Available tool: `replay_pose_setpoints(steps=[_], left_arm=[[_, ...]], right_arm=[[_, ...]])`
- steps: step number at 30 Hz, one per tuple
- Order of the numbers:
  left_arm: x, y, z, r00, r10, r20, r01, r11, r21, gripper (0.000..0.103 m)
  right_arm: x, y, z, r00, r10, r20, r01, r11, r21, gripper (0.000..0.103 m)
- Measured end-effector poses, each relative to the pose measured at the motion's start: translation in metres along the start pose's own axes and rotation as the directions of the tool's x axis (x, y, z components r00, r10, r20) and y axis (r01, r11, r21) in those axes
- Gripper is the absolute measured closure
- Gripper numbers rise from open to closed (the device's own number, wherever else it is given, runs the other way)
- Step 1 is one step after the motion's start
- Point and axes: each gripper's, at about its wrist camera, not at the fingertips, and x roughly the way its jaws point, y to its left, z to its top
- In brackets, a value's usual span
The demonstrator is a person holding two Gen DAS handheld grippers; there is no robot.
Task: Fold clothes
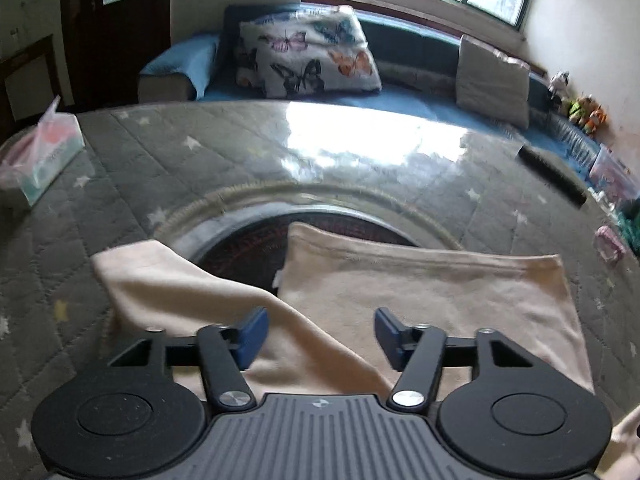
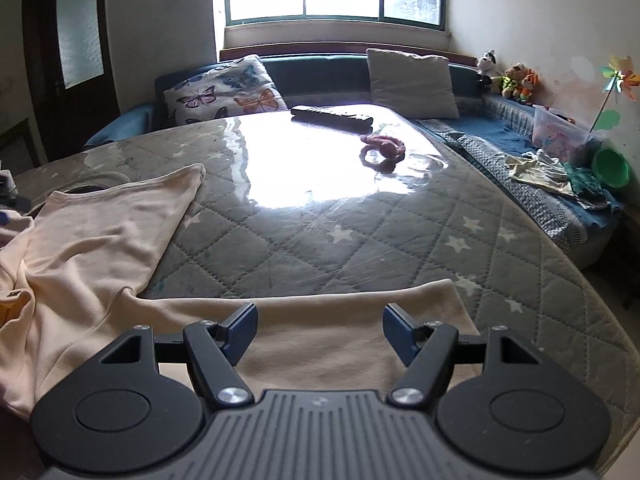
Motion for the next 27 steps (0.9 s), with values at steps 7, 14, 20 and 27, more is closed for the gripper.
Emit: replay_pose_setpoints(steps=[7, 14, 20, 27], left_arm=[[0.009, -0.001, -0.004, 0.999, 0.042, -0.027, -0.042, 0.999, 0.013, 0.072], [-0.016, 0.021, -0.014, 1.000, 0.023, 0.018, -0.023, 1.000, -0.021, 0.100], [-0.064, 0.039, -0.027, 0.994, 0.012, 0.108, -0.007, 0.999, -0.046, 0.101], [-0.110, 0.065, -0.051, 0.983, 0.040, 0.181, -0.029, 0.997, -0.065, 0.101]], right_arm=[[0.000, -0.002, -0.002, 1.000, 0.013, -0.004, -0.013, 1.000, -0.003, 0.032], [-0.014, 0.005, 0.000, 0.999, 0.043, 0.019, -0.042, 0.999, -0.025, 0.032], [-0.033, 0.024, 0.008, 0.991, 0.124, 0.049, -0.119, 0.989, -0.084, 0.032], [-0.050, 0.067, 0.012, 0.958, 0.285, 0.039, -0.275, 0.946, -0.171, 0.032]])
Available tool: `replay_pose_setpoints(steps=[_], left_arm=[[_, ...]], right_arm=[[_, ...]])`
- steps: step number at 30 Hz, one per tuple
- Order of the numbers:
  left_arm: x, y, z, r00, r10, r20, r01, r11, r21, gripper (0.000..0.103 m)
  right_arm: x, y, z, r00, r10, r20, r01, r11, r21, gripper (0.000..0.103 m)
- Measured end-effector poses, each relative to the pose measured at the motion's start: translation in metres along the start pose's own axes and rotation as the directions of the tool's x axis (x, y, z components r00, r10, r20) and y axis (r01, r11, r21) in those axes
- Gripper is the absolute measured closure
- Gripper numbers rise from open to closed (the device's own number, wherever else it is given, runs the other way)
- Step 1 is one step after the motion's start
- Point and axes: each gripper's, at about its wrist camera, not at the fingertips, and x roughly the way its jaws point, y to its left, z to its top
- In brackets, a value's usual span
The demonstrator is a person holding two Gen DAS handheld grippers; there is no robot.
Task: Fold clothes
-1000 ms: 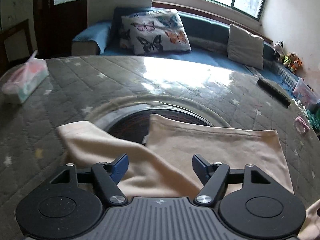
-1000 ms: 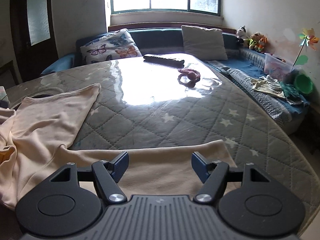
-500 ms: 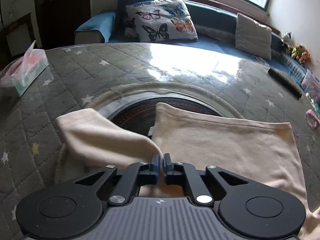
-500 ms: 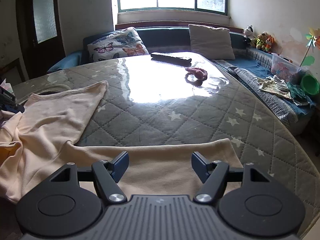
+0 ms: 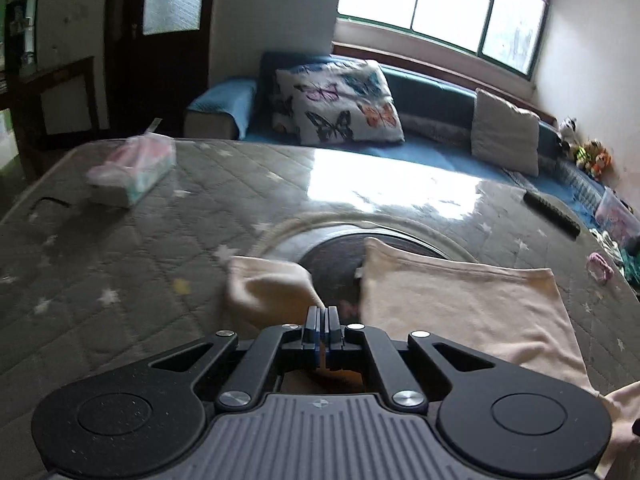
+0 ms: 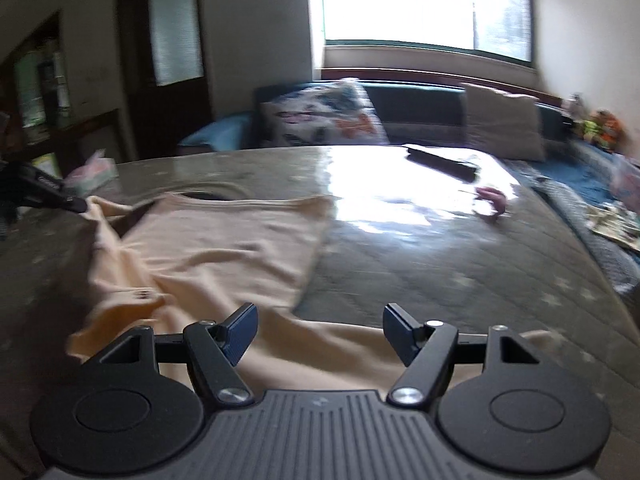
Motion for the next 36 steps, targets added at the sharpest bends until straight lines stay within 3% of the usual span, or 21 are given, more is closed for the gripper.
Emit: replay_pose_setpoints(steps=[5, 10, 14, 18, 20, 24, 26, 30, 31, 36], left_arm=[[-0.028, 0.025, -0.025, 0.999, 0.043, 0.028, -0.043, 0.999, -0.010, 0.101], [-0.032, 0.048, -0.056, 0.996, 0.087, -0.029, -0.087, 0.996, -0.003, 0.101], [-0.026, 0.060, -0.072, 0.991, 0.111, -0.075, -0.110, 0.994, 0.007, 0.101], [-0.030, 0.062, -0.079, 0.983, 0.174, -0.063, -0.170, 0.984, 0.056, 0.100], [-0.040, 0.060, -0.081, 0.989, 0.138, -0.056, -0.134, 0.989, 0.069, 0.098], [-0.063, 0.033, -0.085, 0.999, -0.021, -0.034, 0.025, 0.989, 0.146, 0.091], [-0.070, 0.011, -0.089, 0.994, -0.104, -0.035, 0.109, 0.975, 0.195, 0.073], [-0.080, -0.034, -0.098, 0.960, -0.277, -0.052, 0.279, 0.912, 0.299, 0.059], [-0.081, -0.045, -0.101, 0.950, -0.308, -0.061, 0.310, 0.890, 0.334, 0.055], [-0.069, -0.086, -0.120, 0.926, -0.359, -0.121, 0.373, 0.807, 0.459, 0.054]], right_arm=[[-0.001, 0.040, 0.000, 0.990, 0.134, -0.032, -0.137, 0.986, -0.098, 0.033], [-0.003, 0.078, -0.009, 0.967, 0.240, -0.084, -0.252, 0.949, -0.188, 0.037], [-0.001, 0.101, -0.021, 0.949, 0.285, -0.137, -0.311, 0.921, -0.236, 0.046], [0.004, 0.111, -0.032, 0.944, 0.279, -0.175, -0.318, 0.911, -0.261, 0.065], [0.006, 0.114, -0.035, 0.946, 0.262, -0.188, -0.307, 0.913, -0.269, 0.075], [0.003, 0.119, -0.034, 0.954, 0.241, -0.177, -0.285, 0.911, -0.298, 0.074], [0.004, 0.122, -0.030, 0.960, 0.229, -0.163, -0.270, 0.911, -0.313, 0.074], [0.011, 0.125, -0.029, 0.965, 0.209, -0.161, -0.252, 0.913, -0.321, 0.076], [0.012, 0.126, -0.030, 0.966, 0.201, -0.163, -0.245, 0.912, -0.328, 0.083], [0.007, 0.126, -0.031, 0.968, 0.197, -0.158, -0.240, 0.909, -0.340, 0.100]])
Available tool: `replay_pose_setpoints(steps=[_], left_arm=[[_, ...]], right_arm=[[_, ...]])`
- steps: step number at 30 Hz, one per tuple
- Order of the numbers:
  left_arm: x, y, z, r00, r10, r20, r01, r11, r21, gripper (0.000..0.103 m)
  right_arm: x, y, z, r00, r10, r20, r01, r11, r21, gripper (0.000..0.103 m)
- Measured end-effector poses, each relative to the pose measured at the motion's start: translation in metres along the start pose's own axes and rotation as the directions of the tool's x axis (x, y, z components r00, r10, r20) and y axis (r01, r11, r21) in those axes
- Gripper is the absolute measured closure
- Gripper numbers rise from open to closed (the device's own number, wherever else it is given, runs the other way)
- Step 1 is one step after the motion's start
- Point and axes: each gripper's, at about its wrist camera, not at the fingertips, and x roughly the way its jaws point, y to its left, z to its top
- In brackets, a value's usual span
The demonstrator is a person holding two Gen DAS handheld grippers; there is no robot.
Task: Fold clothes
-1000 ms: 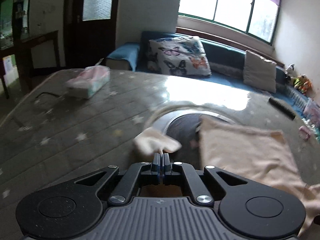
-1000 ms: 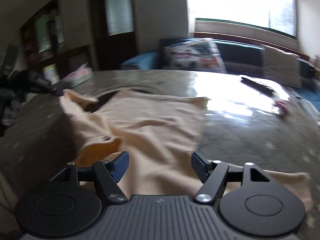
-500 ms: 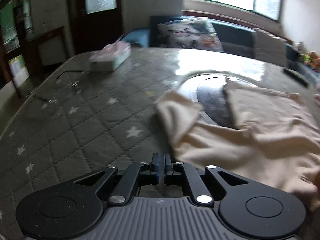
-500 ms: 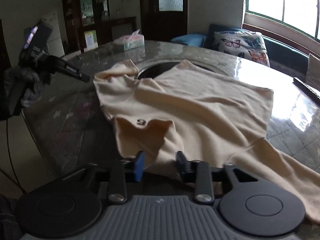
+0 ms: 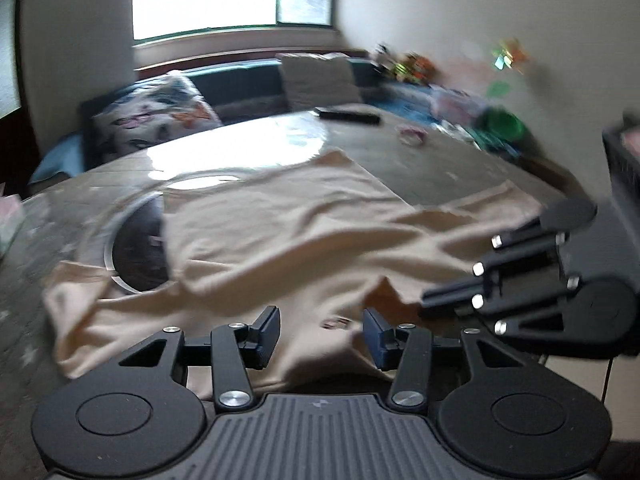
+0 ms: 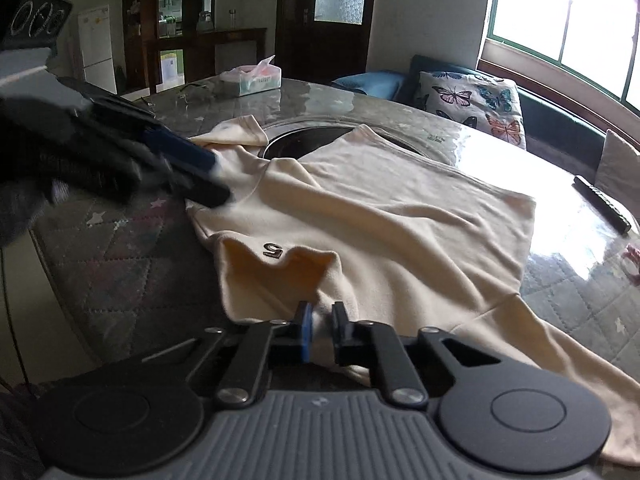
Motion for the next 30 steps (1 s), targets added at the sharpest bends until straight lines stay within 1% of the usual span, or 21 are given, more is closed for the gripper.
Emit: replay_pose_setpoints(steps=[1, 2, 3, 4, 5, 7, 10, 12, 15, 18, 19, 20, 22, 25, 28, 30], left_arm=[[0.005, -0.002, -0.002, 1.000, -0.008, -0.018, 0.009, 1.000, 0.011, 0.056], [0.010, -0.004, -0.005, 0.999, -0.012, -0.031, 0.013, 1.000, 0.026, 0.069], [0.014, -0.005, -0.007, 0.999, -0.012, -0.043, 0.014, 0.999, 0.042, 0.078], [0.017, -0.006, -0.010, 0.998, -0.016, -0.054, 0.018, 0.999, 0.051, 0.090], [0.018, -0.005, -0.012, 0.998, -0.016, -0.062, 0.019, 0.999, 0.047, 0.093], [0.012, -0.006, -0.016, 0.998, -0.028, -0.057, 0.032, 0.998, 0.060, 0.095], [0.002, -0.009, -0.022, 0.998, -0.032, -0.051, 0.038, 0.994, 0.105, 0.095], [0.003, -0.008, -0.025, 0.997, -0.034, -0.074, 0.043, 0.992, 0.122, 0.095], [0.001, -0.007, -0.029, 0.995, -0.044, -0.093, 0.056, 0.989, 0.138, 0.094], [-0.007, -0.004, -0.025, 0.994, -0.075, -0.084, 0.086, 0.986, 0.141, 0.093], [-0.010, -0.003, -0.023, 0.993, -0.084, -0.079, 0.095, 0.986, 0.140, 0.093], [-0.013, -0.001, -0.020, 0.993, -0.093, -0.073, 0.102, 0.986, 0.135, 0.093], [-0.017, 0.005, -0.016, 0.991, -0.114, -0.063, 0.121, 0.986, 0.115, 0.092], [-0.024, 0.010, -0.009, 0.992, -0.121, -0.035, 0.124, 0.987, 0.102, 0.092], [-0.028, 0.015, -0.004, 0.994, -0.112, -0.011, 0.112, 0.990, 0.080, 0.092], [-0.025, 0.021, -0.002, 0.996, -0.088, -0.009, 0.088, 0.994, 0.064, 0.092]], right_arm=[[-0.002, 0.000, 0.000, 1.000, 0.002, 0.003, -0.002, 1.000, 0.000, 0.100], [-0.003, 0.000, -0.001, 1.000, 0.005, 0.003, -0.005, 1.000, -0.002, 0.101], [-0.005, 0.001, -0.001, 1.000, 0.007, 0.005, -0.007, 1.000, -0.006, 0.101], [-0.007, 0.001, -0.002, 1.000, 0.013, 0.007, -0.013, 1.000, -0.012, 0.101], [-0.010, 0.002, -0.002, 1.000, 0.020, 0.006, -0.020, 1.000, -0.020, 0.101], [-0.015, 0.004, -0.004, 0.999, 0.036, 0.001, -0.036, 0.999, -0.028, 0.101], [-0.022, 0.009, -0.010, 0.998, 0.062, -0.019, -0.064, 0.996, -0.065, 0.101], [-0.022, 0.011, -0.013, 0.994, 0.097, -0.057, -0.102, 0.992, -0.081, 0.101], [-0.026, 0.010, -0.014, 0.987, 0.144, -0.075, -0.150, 0.985, -0.086, 0.099], [-0.039, 0.000, -0.004, 0.978, 0.209, -0.029, -0.210, 0.977, -0.044, 0.095], [-0.042, -0.004, 0.001, 0.976, 0.216, -0.009, -0.216, 0.976, -0.025, 0.095], [-0.044, -0.010, 0.007, 0.979, 0.202, 0.012, -0.202, 0.979, -0.014, 0.095], [-0.039, -0.016, 0.013, 0.988, 0.148, 0.034, -0.147, 0.989, -0.017, 0.095], [-0.019, -0.023, 0.017, 0.995, 0.096, 0.029, -0.096, 0.995, -0.013, 0.093], [0.002, -0.018, 0.018, 0.993, 0.119, 0.010, -0.119, 0.993, -0.029, 0.092], [0.011, -0.008, 0.014, 0.989, 0.148, -0.014, -0.148, 0.987, -0.058, 0.092]])
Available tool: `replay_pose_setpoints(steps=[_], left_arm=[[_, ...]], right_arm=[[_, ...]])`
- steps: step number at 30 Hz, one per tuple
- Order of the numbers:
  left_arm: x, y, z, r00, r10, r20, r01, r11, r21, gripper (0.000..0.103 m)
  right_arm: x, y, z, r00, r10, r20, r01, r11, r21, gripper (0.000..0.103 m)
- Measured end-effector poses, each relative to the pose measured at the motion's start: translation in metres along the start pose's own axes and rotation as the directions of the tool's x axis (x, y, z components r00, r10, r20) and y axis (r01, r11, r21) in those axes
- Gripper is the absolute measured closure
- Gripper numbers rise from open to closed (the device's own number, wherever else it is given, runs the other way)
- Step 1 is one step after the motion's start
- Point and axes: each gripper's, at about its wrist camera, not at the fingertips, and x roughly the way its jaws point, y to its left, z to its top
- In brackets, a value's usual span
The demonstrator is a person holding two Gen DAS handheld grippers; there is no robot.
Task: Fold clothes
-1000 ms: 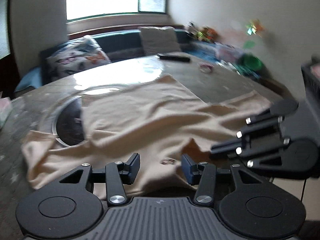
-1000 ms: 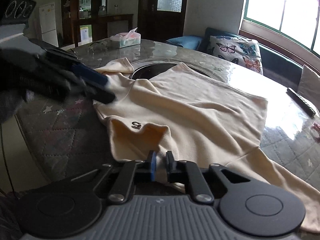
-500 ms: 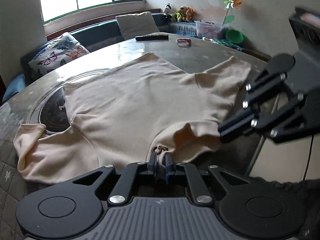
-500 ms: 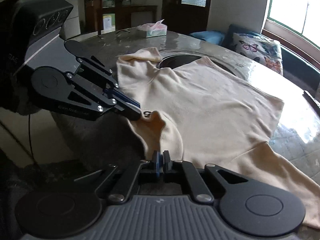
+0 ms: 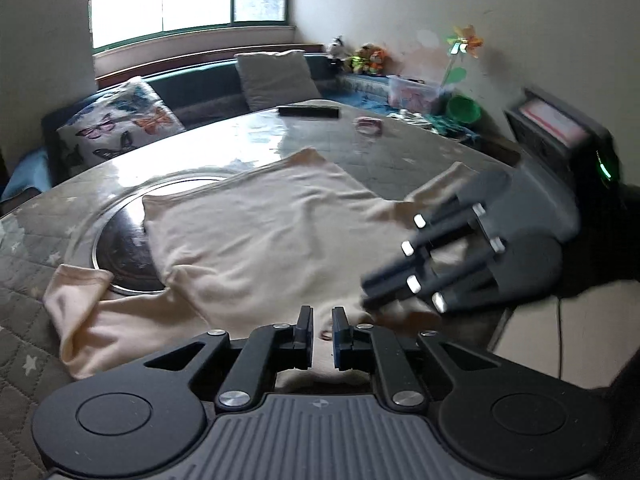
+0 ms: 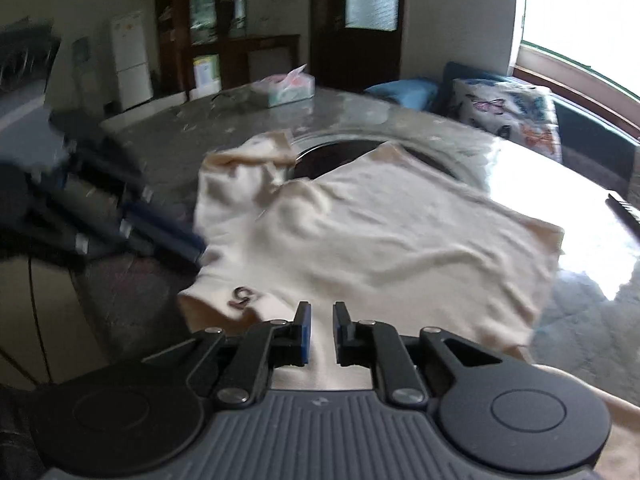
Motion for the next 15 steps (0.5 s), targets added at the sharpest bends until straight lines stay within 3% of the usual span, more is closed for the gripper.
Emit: replay_pose_setpoints(steps=[5, 8, 11, 12, 15], left_arm=[[0.022, 0.037, 0.003, 0.991, 0.129, -0.015, -0.130, 0.984, -0.117, 0.090], [0.034, 0.066, 0.007, 0.967, 0.251, -0.036, -0.253, 0.952, -0.175, 0.091], [0.045, 0.093, 0.013, 0.938, 0.345, -0.040, -0.345, 0.915, -0.211, 0.091], [0.049, 0.102, 0.015, 0.931, 0.362, -0.046, -0.363, 0.906, -0.218, 0.091], [0.063, 0.125, 0.017, 0.933, 0.350, -0.077, -0.358, 0.902, -0.240, 0.090]], right_arm=[[0.006, 0.020, -0.006, 0.999, 0.045, -0.025, -0.047, 0.996, -0.077, 0.092], [0.001, 0.012, -0.003, 0.999, 0.034, -0.005, -0.035, 0.999, -0.040, 0.084], [0.001, 0.005, -0.003, 1.000, 0.025, -0.006, -0.025, 1.000, -0.015, 0.084], [0.002, 0.003, -0.003, 1.000, 0.026, -0.011, -0.026, 1.000, -0.009, 0.084], [0.007, 0.001, -0.005, 0.999, 0.031, -0.031, -0.031, 1.000, 0.002, 0.084]])
